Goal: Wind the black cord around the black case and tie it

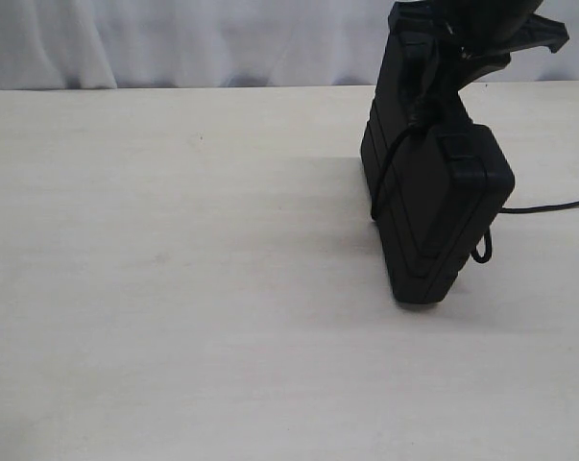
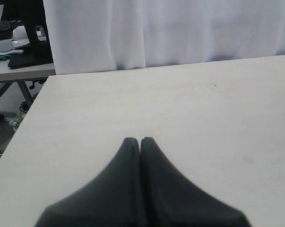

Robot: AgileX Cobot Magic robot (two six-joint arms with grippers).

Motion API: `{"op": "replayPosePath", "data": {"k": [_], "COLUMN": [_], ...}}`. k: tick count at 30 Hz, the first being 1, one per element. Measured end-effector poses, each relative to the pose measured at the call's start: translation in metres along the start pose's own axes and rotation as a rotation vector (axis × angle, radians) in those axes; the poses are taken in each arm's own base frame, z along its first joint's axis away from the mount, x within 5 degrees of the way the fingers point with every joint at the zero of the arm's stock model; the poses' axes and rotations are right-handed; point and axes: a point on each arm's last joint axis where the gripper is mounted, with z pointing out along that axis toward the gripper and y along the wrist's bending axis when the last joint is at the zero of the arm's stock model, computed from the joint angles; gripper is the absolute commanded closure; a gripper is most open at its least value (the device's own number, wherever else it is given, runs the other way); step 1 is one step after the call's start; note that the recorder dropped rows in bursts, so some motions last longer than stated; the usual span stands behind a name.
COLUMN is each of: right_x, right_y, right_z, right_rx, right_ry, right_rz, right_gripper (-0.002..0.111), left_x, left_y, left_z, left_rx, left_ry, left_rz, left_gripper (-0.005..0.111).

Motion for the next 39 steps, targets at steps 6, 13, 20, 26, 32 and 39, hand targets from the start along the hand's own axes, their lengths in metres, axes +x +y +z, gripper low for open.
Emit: {"op": "replayPosePath", "data": {"k": [6,13,20,26,32,39], "right_x": [0.000,0.000,0.000,0.001,0.005,0.024], "right_y": [0.000,0.000,0.000,0.005,0.021,0.074], "right_z": [0.000,0.000,0.000,0.000,0.002,0.016], "right_rx": [0.000,0.000,0.005,-0.060,-0.005,-0.010], "right_ry": [0.000,0.000,-0.001,0.010,-0.005,-0.078], "right_rz": [0.000,0.000,-0.002,-0.029,-0.049,-0.122], "right_gripper": [0.104,0.104,0.104,0.104,0.104,0.104], "left_x": [0.000,0.000,0.000,0.000,0.000,0.000], "left_y": [0.000,0.000,0.000,0.000,0.000,0.000], "left_z": [0.000,0.000,0.000,0.000,0.000,0.000], "left_rx": [0.000,0.000,0.000,0.000,0.000,0.000], "left_ry": [0.000,0.000,0.000,0.000,0.000,0.001], "left_rz": [0.000,0.000,0.000,0.000,-0.001,-0.001], "left_gripper": [0.107,0.107,0.107,0.107,0.107,0.107]}}
